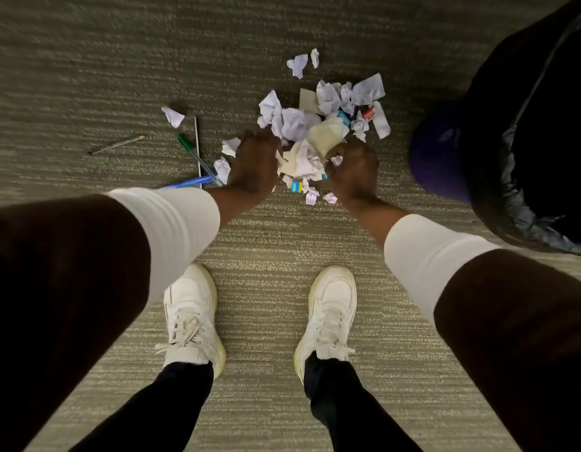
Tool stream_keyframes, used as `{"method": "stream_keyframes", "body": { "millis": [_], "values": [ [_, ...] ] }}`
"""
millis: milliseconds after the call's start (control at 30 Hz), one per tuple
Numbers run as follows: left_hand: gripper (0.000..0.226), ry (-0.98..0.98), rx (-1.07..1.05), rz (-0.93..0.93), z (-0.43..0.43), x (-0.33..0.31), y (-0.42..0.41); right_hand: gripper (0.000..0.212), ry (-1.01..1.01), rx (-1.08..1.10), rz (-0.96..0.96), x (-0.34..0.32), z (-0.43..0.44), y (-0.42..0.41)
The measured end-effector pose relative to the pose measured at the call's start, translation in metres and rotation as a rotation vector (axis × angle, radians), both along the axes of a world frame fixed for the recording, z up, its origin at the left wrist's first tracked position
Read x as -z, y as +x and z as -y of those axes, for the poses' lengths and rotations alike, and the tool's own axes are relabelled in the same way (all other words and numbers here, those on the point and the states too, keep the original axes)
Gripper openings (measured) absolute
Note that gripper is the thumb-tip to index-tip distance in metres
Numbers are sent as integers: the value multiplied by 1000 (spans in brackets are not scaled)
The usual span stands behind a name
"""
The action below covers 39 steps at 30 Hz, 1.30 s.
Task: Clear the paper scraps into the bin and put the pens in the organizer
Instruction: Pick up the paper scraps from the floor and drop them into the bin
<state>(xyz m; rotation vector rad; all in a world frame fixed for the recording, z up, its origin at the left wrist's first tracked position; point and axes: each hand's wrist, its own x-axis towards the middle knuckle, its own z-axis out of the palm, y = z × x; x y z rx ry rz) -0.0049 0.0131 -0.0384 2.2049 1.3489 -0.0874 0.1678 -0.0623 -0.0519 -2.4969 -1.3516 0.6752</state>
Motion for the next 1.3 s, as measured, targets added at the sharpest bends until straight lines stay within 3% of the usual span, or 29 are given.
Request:
{"method": "stream_keyframes", "body": {
  "millis": [267,500,833,1100,1200,1300],
  "values": [
    [7,-109,-279,107,4,-80,26,13,84,128,-13,-92,6,25],
    [10,-115,-420,316,0,-170,88,13,300,244,-66,-186,14,56],
    [9,-122,-434,499,14,-261,172,19,413,577,-136,-272,45,106],
    [5,-338,-347,494,40,-272,266,18,345,897,-239,-276,69,166],
    [21,-421,-274,449,53,-256,295,39,274,970,-278,-268,74,188],
    [55,-539,-200,397,68,-252,311,53,208,1021,-366,-261,78,203]
  ]
}}
